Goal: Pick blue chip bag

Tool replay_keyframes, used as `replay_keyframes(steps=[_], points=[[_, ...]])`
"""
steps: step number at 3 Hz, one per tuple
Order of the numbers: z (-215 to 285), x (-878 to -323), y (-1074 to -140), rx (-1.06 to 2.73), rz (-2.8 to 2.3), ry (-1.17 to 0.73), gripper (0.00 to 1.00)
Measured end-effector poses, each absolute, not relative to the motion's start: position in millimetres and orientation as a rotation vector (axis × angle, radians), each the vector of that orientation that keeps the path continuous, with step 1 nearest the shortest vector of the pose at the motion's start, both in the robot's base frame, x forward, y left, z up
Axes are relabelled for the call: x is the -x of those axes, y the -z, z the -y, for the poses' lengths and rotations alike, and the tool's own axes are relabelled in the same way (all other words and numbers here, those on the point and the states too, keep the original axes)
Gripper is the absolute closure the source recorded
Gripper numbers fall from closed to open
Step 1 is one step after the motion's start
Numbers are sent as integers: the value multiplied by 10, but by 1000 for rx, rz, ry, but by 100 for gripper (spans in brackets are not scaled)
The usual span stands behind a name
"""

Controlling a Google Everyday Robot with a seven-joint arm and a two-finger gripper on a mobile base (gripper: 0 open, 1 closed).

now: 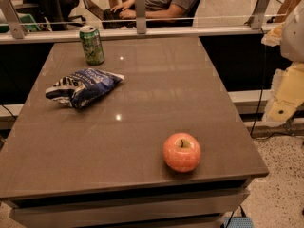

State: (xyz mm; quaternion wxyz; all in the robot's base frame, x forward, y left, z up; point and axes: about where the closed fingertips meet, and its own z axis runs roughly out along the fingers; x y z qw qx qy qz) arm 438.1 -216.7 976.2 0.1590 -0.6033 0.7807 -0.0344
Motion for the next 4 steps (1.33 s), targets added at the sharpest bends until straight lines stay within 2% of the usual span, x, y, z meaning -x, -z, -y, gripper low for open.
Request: replay_keyframes(steps=[2, 3, 4], points=[[2089, -4421, -9737, 1682, -2193, 33, 0], [1692, -4568, -9553, 1669, -2078, -122, 0], [1063, -4814, -9382, 1684, -1885, -303, 0]])
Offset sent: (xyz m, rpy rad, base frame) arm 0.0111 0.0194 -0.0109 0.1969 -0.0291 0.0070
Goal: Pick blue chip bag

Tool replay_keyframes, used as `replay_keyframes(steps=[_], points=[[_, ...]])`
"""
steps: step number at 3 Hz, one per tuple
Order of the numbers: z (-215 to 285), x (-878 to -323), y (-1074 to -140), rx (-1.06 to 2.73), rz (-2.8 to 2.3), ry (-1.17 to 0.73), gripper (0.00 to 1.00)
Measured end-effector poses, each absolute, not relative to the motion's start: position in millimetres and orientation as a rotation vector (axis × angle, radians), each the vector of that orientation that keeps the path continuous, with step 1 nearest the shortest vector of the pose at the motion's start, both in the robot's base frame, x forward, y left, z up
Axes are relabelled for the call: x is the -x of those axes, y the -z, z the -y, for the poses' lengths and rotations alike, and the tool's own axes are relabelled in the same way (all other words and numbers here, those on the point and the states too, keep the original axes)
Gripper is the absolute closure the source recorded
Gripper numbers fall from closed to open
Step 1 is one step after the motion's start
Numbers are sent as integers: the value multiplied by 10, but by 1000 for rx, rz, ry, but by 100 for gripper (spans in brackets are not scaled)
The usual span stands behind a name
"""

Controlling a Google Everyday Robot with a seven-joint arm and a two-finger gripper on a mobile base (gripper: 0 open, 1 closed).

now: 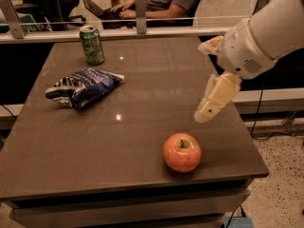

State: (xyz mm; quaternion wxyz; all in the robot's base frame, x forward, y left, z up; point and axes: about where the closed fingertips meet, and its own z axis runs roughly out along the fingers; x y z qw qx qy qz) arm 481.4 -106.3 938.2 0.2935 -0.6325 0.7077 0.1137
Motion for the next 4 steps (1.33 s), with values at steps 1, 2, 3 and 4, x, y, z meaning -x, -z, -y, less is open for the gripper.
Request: replay_keyframes(steps=[1, 2, 3, 4], points=[[461, -5001, -9278, 1701, -1693, -449, 0], [-222, -5102, -9213, 1681, -1509, -588, 0], [-223, -5101, -9213, 1681, -1508, -588, 0], [-278, -5160, -9202, 1668, -1473, -601, 0]])
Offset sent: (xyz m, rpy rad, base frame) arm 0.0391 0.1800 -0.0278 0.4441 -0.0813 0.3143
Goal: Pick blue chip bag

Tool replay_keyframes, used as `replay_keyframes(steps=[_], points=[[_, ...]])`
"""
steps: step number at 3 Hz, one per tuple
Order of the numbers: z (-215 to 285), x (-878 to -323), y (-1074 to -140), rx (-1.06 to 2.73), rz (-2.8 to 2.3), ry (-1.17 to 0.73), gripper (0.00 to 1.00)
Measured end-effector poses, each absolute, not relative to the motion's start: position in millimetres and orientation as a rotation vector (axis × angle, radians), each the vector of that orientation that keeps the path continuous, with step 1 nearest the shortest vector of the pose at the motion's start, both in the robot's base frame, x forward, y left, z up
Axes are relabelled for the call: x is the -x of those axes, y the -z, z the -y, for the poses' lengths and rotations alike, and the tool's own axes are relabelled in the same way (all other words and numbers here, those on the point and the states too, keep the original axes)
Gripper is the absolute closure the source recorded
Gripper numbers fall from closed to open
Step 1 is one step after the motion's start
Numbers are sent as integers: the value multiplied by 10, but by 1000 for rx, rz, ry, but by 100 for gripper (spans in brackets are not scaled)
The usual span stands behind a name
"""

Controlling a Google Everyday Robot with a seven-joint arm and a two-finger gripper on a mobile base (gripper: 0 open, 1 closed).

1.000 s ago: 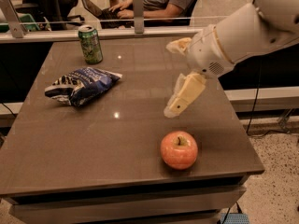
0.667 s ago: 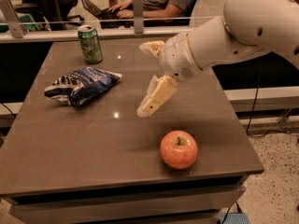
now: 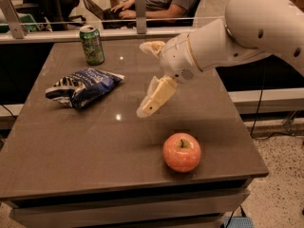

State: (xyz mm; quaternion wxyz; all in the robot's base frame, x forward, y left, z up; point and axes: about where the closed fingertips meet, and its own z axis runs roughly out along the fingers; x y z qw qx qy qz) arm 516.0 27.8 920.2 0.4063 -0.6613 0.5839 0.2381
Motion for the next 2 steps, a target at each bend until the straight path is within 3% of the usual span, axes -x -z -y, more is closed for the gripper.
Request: replay_keyframes(steps=[2], points=[[-1021, -5564, -8951, 1736, -1278, -617, 0]])
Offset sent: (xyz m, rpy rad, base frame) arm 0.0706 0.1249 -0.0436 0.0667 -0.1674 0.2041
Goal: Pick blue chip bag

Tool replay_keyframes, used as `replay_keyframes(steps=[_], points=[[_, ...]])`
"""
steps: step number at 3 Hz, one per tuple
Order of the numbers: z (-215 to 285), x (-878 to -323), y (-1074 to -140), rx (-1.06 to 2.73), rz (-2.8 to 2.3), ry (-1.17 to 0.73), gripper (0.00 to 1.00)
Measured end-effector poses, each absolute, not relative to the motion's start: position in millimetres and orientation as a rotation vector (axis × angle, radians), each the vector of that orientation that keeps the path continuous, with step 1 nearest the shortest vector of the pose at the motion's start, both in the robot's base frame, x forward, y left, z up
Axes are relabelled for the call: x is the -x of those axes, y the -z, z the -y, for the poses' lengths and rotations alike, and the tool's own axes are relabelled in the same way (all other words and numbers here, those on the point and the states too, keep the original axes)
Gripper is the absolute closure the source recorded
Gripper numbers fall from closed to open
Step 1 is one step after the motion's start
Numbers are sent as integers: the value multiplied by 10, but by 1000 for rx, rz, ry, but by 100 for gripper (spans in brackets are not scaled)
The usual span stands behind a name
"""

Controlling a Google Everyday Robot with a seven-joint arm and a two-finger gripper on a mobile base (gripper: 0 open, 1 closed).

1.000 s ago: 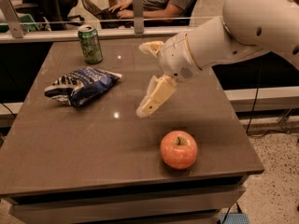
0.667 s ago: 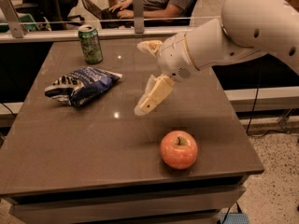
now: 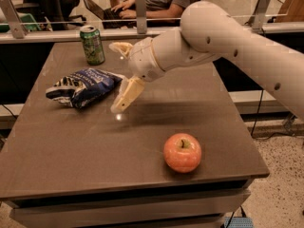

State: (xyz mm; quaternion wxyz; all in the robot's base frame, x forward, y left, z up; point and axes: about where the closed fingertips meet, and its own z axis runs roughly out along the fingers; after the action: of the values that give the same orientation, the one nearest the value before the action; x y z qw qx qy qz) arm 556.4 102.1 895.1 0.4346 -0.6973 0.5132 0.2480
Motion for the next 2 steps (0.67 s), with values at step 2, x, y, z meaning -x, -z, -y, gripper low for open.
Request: replay_keyframes(steps=[2], points=[[-1754, -5712, -8727, 1740, -1194, -644, 0]])
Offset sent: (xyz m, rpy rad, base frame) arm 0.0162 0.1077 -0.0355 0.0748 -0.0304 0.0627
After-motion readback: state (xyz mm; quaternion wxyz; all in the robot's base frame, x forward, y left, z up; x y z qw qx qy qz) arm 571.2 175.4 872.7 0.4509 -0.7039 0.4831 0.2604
